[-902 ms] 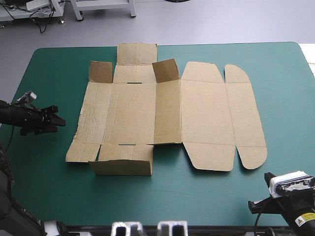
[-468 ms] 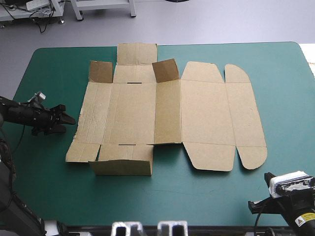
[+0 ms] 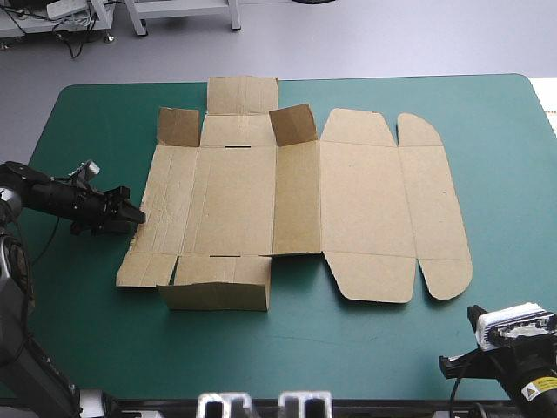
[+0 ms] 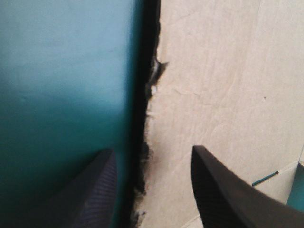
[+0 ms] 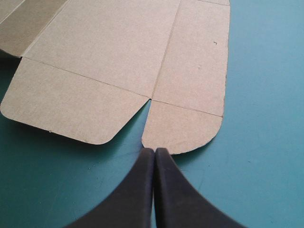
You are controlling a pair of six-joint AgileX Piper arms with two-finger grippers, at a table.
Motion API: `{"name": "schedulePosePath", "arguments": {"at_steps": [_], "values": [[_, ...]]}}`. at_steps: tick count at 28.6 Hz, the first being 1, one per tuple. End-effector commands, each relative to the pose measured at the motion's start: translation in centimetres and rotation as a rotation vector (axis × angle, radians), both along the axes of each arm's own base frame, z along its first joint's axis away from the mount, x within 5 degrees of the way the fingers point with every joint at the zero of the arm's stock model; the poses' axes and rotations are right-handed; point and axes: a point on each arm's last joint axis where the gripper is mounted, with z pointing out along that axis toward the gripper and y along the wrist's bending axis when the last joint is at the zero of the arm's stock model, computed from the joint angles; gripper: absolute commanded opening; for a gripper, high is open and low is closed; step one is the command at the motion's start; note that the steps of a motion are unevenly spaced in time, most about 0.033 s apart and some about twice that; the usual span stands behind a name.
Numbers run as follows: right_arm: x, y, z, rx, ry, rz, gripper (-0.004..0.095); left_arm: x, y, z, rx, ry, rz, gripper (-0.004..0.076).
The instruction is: Fold the box
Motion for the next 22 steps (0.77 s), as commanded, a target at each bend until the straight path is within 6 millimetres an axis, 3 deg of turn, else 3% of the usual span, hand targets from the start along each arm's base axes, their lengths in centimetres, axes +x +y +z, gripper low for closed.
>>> {"name": "schedulePosePath", "arguments": {"at_steps": [1,14,22], "values": [[0.4,-0.1,1.2,0.000,-0.072,-0.009,-0.0023,-0.1,-2.1,-0.1,-0.052,0.051,-0.097,0.0361],[0.5,-0.1,1.2,0.000,-0.066,-0.009,-0.0023,0.7,-4.4,-2.0,-0.089,0.098,-0.150,0.0324],[0.5,-0.1,1.2,0.000,-0.066,-0.009,-0.0024,1.7,-5.5,-1.1,-0.218,0.019,-0.094,0.0323]]}}
